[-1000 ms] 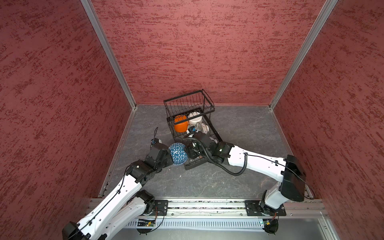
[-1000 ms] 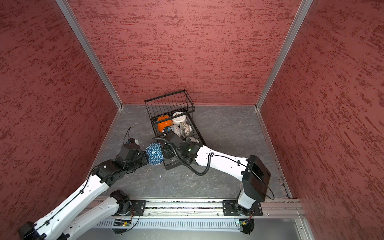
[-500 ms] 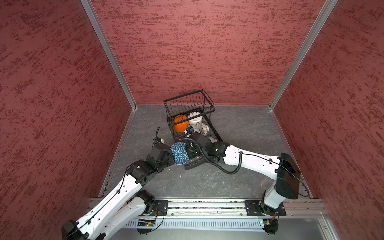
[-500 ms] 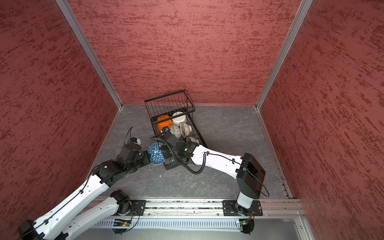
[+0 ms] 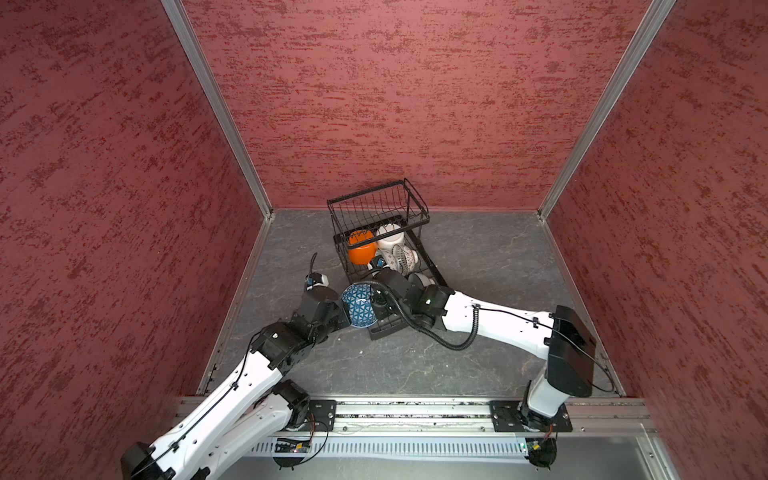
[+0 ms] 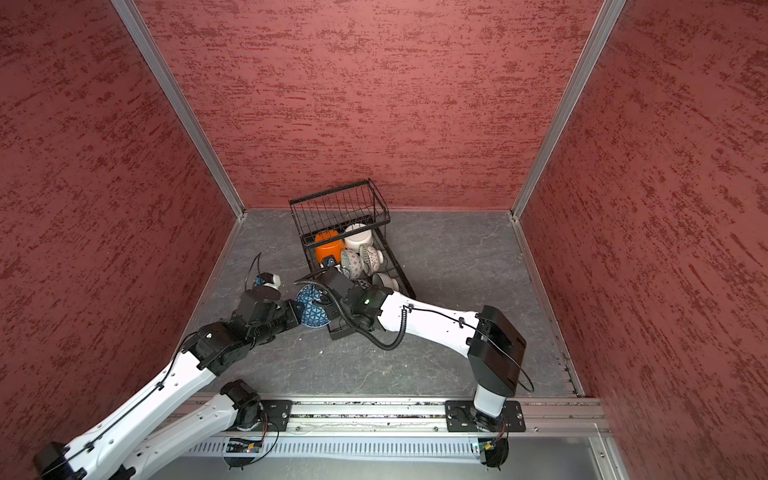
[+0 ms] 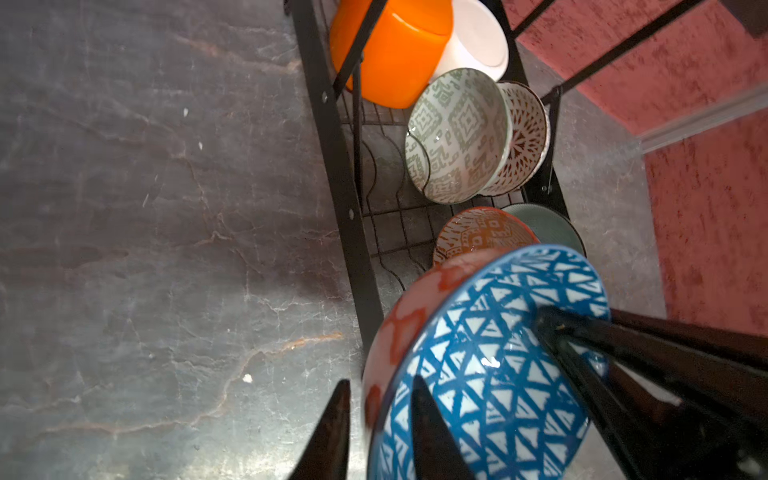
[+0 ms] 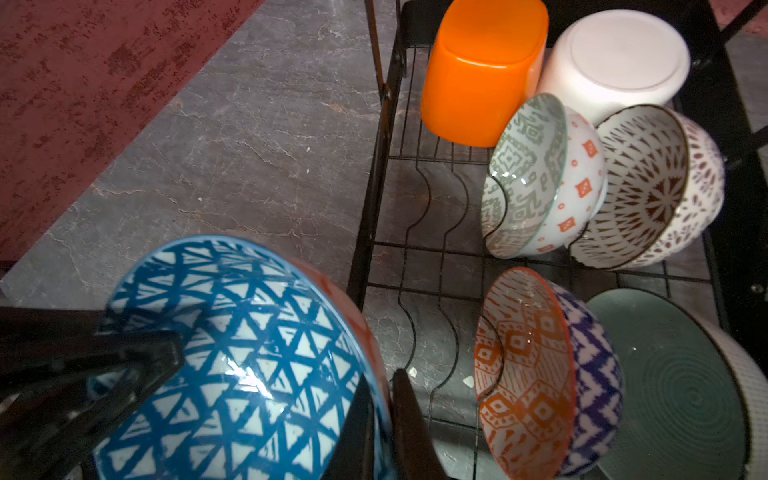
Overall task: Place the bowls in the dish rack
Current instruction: 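Raise the blue-patterned bowl toward the right gripper while the right gripper approaches, then grasp the blue-patterned bowl rim with the right gripper and open the left gripper, then lower the blue-patterned bowl into the rack beside the orange-patterned bowl with the right gripper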
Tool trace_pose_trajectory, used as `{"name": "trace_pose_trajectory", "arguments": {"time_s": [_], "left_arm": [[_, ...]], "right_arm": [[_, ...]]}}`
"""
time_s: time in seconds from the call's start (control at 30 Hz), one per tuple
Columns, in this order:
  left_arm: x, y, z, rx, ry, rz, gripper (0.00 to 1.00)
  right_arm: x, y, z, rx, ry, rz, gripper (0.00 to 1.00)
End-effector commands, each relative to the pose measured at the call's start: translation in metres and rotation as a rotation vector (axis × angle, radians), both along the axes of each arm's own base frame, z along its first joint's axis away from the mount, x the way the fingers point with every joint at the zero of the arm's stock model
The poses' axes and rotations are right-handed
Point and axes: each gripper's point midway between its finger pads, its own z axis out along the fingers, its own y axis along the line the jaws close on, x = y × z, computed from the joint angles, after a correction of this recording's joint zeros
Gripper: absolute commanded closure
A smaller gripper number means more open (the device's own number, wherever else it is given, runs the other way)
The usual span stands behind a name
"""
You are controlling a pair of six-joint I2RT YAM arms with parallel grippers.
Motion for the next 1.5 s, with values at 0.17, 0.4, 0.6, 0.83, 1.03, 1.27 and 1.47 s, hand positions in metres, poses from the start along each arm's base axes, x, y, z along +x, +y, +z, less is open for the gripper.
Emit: {"name": "trace_pose_trajectory", "arguments": {"time_s": [0.17,0.4,0.6,0.83,1.03,1.27,1.47], "left_arm": [[-0.004,0.018,0.008,0.003,-0.056,0.066,0.00],[-0.014,0.043,0.007,0.018,-0.054,0.144,0.00],[-0.019,0.058,0.002,0.003,-0.045,0.188,0.01],[-0.019,0.067,-0.004,-0.005,-0.028,0.220,0.01],[-0.015,0.069,-0.009,-0.022,-0.021,0.230,0.01],[-0.013,0.073,-0.014,-0.027,-0.009,0.238,0.01],[-0.009,0.074,-0.019,-0.048,0.001,0.238,0.01]], "right_arm": [[0.015,-0.001,0.019,-0.038,-0.115,-0.072,1.00],[0.032,-0.025,0.017,-0.256,-0.263,-0.195,1.00],[0.044,-0.044,0.019,-0.398,-0.373,-0.272,1.00],[0.052,-0.053,0.012,-0.556,-0.466,-0.292,1.00],[0.056,-0.049,0.005,-0.606,-0.507,-0.286,1.00],[0.056,-0.039,-0.005,-0.653,-0.529,-0.265,1.00],[0.054,-0.031,-0.016,-0.681,-0.538,-0.256,1.00]]}}
